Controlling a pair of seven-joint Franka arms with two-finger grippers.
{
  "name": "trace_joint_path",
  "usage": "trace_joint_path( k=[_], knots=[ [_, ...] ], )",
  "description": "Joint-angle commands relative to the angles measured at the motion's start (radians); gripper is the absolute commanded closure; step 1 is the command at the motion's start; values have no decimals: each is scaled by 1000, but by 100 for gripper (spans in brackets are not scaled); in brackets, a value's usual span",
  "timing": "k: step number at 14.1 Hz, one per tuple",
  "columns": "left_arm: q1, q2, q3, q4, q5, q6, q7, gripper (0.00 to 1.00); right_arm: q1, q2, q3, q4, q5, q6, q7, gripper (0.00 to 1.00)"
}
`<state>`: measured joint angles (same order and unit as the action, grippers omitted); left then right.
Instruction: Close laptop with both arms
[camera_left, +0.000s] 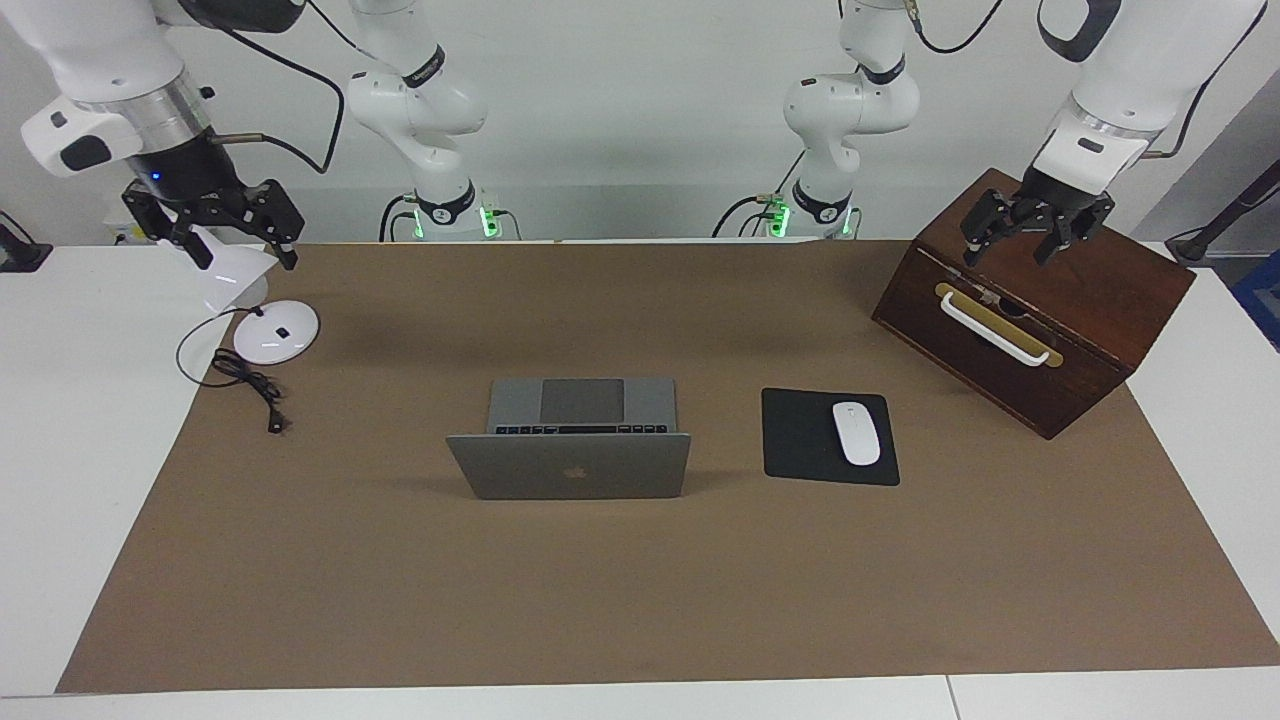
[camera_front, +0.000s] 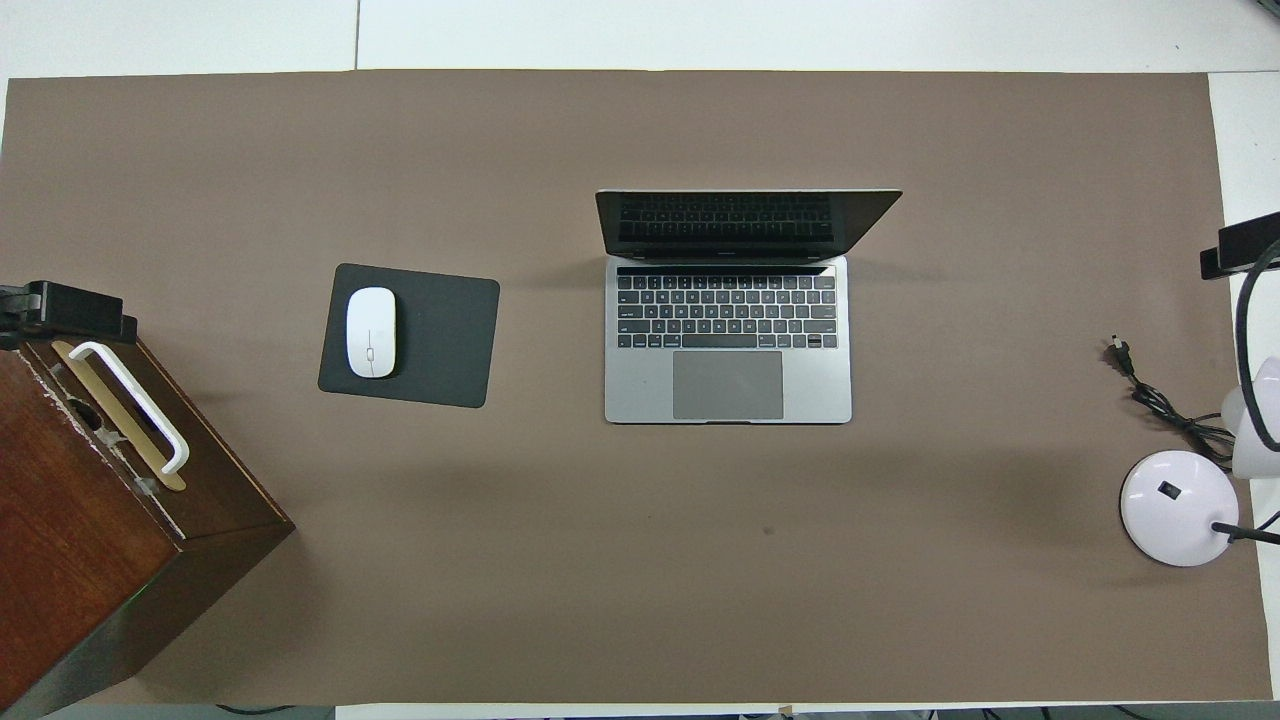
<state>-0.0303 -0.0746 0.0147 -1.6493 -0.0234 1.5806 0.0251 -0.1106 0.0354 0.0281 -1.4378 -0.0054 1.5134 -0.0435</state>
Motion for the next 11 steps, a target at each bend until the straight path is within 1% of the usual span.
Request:
trace_joint_path(
  k=[1,11],
  knots=[
    [9,-20,-6,-14,11,-5,-11,0,-12,-22,3,-24,13,5,-18,0],
    [0,-24,-7,-15,17,-11,-5,0,-12,-22,-1,-24,13,10,-18,0]
  ],
)
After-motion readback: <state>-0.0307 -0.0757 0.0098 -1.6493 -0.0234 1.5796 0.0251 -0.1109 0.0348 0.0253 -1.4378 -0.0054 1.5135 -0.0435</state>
